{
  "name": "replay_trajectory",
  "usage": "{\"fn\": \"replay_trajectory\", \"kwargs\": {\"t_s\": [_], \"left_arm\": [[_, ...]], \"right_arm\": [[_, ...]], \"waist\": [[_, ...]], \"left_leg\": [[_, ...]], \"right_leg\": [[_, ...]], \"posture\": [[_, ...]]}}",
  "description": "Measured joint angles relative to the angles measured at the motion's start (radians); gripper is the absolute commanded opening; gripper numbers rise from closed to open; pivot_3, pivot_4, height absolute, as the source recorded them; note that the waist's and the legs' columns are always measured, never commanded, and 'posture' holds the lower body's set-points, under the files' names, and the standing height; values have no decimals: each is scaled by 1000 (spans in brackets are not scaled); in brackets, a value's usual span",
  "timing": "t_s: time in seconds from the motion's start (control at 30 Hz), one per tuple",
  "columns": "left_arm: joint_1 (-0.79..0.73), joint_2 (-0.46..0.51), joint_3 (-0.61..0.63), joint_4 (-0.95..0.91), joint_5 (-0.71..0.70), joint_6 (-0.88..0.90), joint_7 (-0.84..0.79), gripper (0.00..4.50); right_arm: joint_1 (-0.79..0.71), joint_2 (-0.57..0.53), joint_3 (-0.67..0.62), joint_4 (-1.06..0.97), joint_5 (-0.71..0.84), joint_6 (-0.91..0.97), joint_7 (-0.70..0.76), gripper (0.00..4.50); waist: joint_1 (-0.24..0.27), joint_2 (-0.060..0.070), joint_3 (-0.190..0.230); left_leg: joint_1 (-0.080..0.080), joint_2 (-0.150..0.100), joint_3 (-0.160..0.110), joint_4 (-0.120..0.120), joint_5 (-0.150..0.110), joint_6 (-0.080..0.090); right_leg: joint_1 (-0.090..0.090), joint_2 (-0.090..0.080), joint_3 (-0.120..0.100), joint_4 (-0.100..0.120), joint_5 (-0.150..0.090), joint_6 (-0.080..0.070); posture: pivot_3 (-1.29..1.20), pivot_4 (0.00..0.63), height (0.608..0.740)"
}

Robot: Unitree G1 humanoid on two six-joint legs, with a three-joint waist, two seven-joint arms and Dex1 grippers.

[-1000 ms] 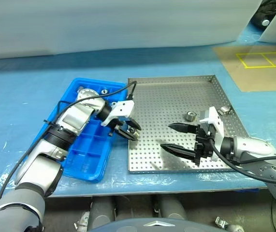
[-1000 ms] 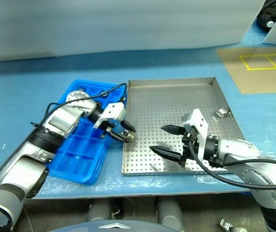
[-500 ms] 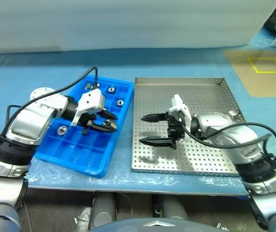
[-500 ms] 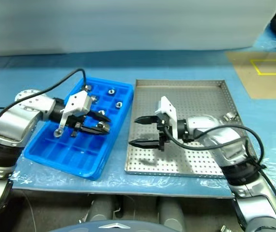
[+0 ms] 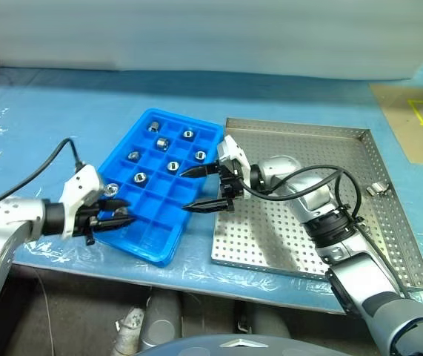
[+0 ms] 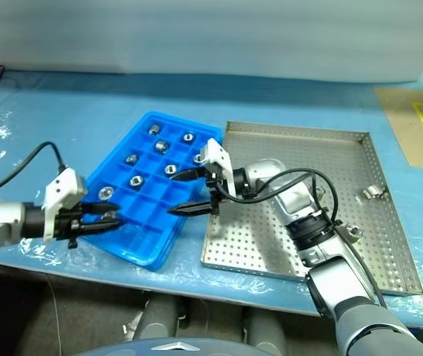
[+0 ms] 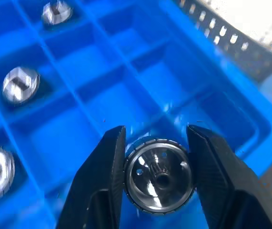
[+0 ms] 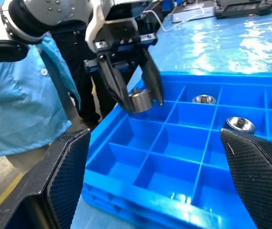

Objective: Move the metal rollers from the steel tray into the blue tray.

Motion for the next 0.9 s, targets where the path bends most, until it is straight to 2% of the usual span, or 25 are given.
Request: {"fn": "replay_trajectory", "kwargs": {"t_s": [0.13, 0.23, 0.57, 0.9], "left_arm": [[17, -9, 44, -8, -23, 10, 60, 1706], [18, -36, 38, -1, -27, 9, 111, 1706], [-59, -41, 14, 68, -40, -27, 175, 1706], [7, 42, 25, 82, -62, -34, 123, 1706]], "right_arm": [[-1, 15, 0, 17, -20, -15, 24, 4500], [-1, 17, 0, 24, -33, -16, 30, 4500], [12, -10, -15, 22, -47, -15, 35, 4500], [33, -20, -18, 5, -56, -14, 24, 4500]], "waist": [[14, -2, 0], [18, -2, 0], [28, -2, 0], [30, -2, 0]], "left_leg": [[2, 0, 0, 0, 0, -1], [3, 1, 0, 0, 1, -2], [2, 2, 0, 0, 2, -4], [3, 5, 0, -1, 3, -5]], "right_leg": [[0, 0, 1, 2, 0, 0], [0, 0, 1, 3, 0, 0], [0, 2, 2, 4, 0, 0], [-1, 6, 3, 4, 0, 0]], "posture": [[367, 150, 740], [361, 150, 740], [323, 150, 740], [313, 150, 740]]}}
